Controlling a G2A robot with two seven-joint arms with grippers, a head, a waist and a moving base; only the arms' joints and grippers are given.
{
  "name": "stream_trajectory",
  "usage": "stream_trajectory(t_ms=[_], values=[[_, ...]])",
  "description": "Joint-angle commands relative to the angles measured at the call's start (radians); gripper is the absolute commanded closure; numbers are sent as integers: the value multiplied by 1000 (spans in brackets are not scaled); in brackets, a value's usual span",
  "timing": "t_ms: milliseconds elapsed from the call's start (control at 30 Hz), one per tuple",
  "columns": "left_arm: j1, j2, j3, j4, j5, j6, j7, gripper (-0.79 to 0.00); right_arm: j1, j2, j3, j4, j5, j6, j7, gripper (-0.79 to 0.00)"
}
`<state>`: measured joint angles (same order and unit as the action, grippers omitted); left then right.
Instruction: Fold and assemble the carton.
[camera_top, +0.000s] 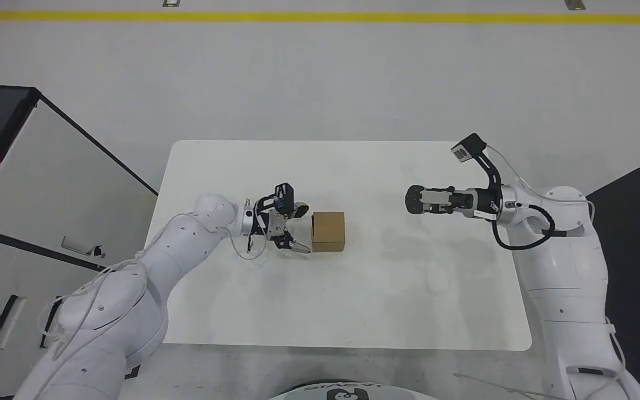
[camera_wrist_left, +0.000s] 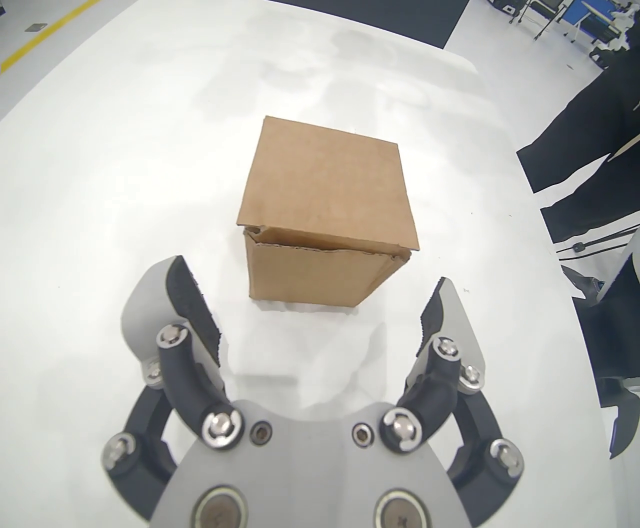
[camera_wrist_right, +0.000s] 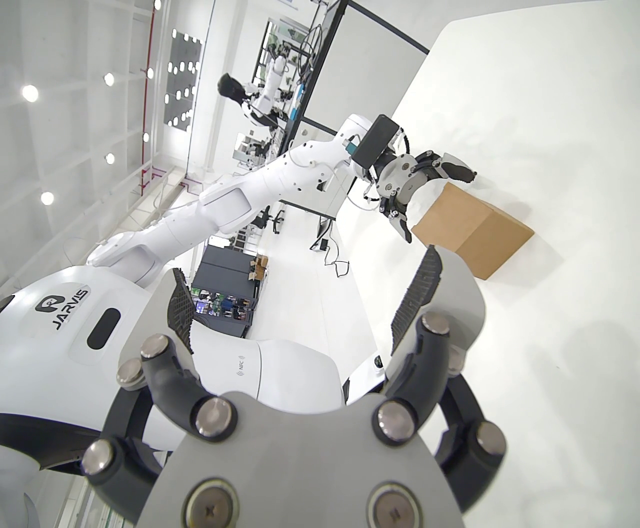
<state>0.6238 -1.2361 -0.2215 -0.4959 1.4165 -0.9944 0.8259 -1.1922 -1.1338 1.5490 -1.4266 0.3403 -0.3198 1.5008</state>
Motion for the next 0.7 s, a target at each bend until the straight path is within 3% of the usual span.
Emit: stream_trajectory(t_ms=[0,333,667], values=[[2,23,-1,-24,-10,7,7,-785,0,0,0,0,0,0,0,-785],[12,161,-14,-224,-74,27,27,-785,0,0,0,0,0,0,0,-785],[41,349,-58,-510,-142,10,11,-785,0,0,0,0,0,0,0,-785]])
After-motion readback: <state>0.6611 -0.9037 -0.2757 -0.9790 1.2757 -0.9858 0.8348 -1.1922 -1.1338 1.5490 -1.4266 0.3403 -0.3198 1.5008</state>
